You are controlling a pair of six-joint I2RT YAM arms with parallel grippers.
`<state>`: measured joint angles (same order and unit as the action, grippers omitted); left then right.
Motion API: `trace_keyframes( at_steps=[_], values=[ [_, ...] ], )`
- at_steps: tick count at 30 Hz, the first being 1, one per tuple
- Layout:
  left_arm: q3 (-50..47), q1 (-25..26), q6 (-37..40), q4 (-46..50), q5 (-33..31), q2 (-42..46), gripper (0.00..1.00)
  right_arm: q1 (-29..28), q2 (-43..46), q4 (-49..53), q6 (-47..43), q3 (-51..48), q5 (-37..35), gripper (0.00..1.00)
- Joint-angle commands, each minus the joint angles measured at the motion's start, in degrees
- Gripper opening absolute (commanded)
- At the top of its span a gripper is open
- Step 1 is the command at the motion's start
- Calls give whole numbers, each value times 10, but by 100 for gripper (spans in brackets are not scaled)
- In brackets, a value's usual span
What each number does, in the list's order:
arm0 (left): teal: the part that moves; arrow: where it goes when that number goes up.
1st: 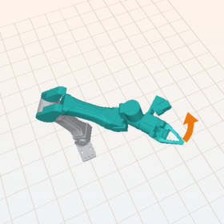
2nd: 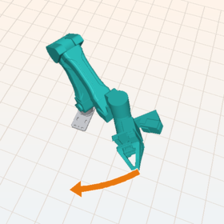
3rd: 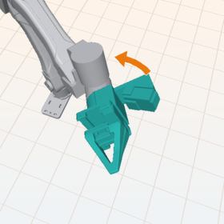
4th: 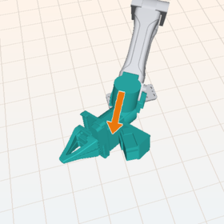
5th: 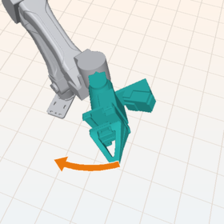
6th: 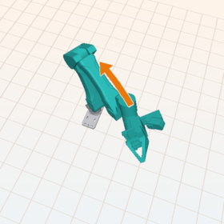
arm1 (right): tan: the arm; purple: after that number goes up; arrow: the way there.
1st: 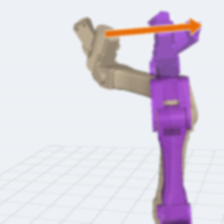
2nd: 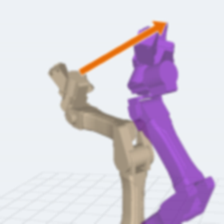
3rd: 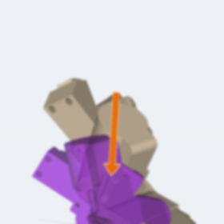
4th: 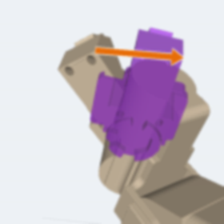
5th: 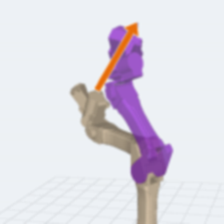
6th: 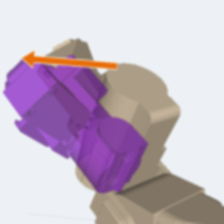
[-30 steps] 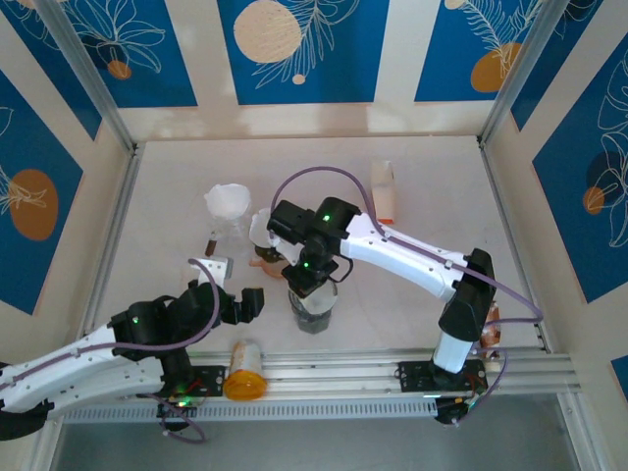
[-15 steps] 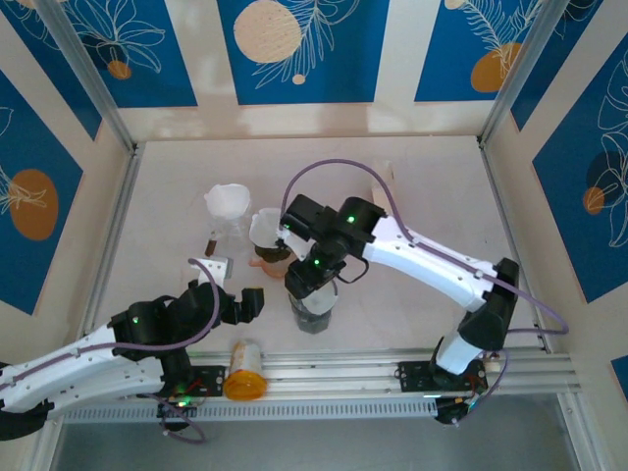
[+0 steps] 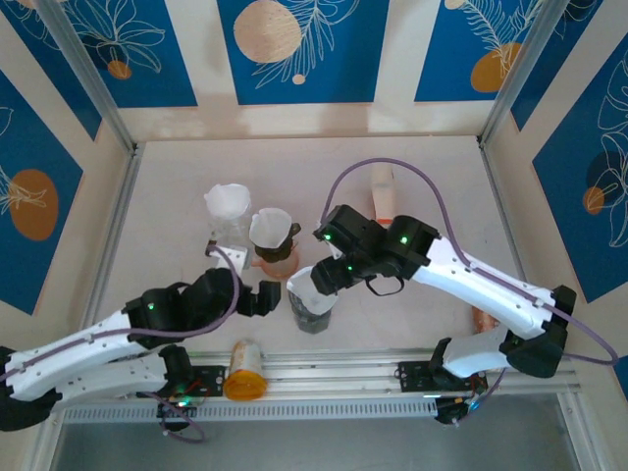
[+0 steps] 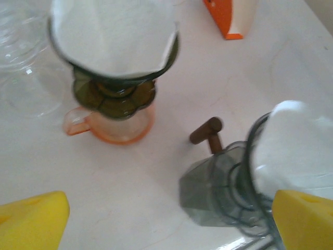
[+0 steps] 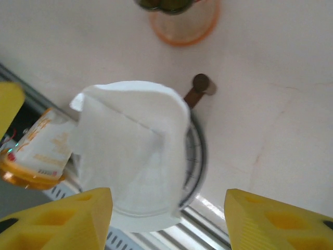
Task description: Place the coffee filter in the dripper
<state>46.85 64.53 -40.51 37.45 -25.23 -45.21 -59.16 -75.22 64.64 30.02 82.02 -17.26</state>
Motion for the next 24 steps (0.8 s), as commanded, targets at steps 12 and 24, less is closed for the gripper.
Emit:
trace_keyframes(
  at_steps=[12, 24],
  values=[
    [115, -58, 52, 14, 176, -152, 67, 13, 80, -19, 47, -73, -44, 61],
    [108, -58, 55, 51, 212, -155, 41, 20, 57, -32, 31, -69, -17, 62]
  ],
)
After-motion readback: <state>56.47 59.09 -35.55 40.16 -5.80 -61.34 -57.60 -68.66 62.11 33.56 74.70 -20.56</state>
